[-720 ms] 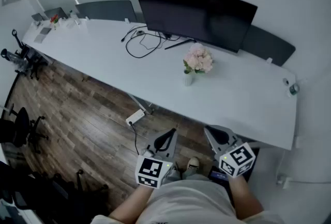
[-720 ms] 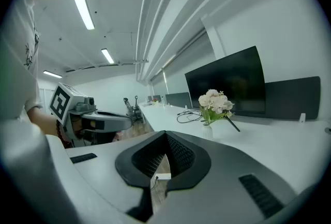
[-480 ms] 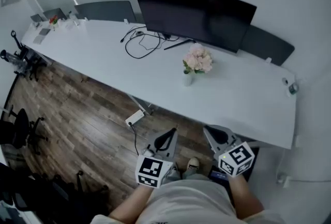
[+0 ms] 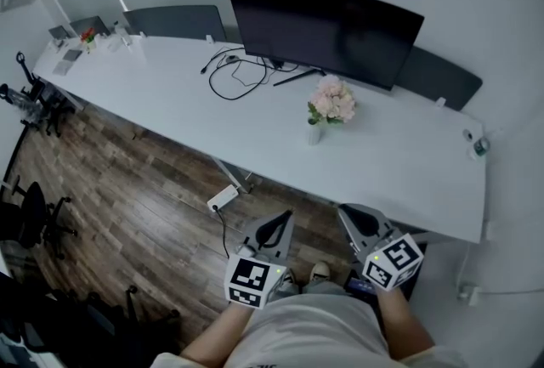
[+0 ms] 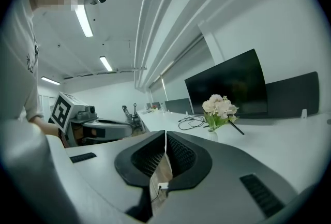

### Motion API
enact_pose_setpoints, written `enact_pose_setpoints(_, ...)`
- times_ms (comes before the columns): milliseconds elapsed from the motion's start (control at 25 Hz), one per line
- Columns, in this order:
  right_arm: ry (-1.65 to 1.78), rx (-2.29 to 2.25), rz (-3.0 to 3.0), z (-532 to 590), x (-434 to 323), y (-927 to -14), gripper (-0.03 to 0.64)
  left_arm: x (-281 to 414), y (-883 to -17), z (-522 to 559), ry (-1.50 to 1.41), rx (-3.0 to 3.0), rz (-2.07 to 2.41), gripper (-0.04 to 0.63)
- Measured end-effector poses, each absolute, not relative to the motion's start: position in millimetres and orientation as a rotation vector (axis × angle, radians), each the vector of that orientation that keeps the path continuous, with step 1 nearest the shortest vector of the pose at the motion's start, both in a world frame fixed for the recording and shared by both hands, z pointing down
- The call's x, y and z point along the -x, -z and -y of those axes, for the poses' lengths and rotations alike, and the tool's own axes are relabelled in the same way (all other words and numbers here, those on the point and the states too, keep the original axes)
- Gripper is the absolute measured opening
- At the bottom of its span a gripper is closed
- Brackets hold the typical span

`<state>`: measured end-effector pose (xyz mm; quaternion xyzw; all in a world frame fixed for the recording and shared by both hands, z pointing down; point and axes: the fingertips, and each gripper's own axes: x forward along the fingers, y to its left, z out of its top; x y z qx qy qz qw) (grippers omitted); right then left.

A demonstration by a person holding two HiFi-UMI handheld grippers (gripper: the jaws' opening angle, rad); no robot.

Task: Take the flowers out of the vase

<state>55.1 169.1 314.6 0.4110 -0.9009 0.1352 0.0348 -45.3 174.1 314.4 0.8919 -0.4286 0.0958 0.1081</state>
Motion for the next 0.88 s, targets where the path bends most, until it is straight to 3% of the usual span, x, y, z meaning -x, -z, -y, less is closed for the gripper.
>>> enact_pose_setpoints(880,-0.442,-1.246,2.804,-159.7,-25.8,-326.3,0.032,74.8,-321.3,-155.0,-0.266,-2.634,1.247,0.003)
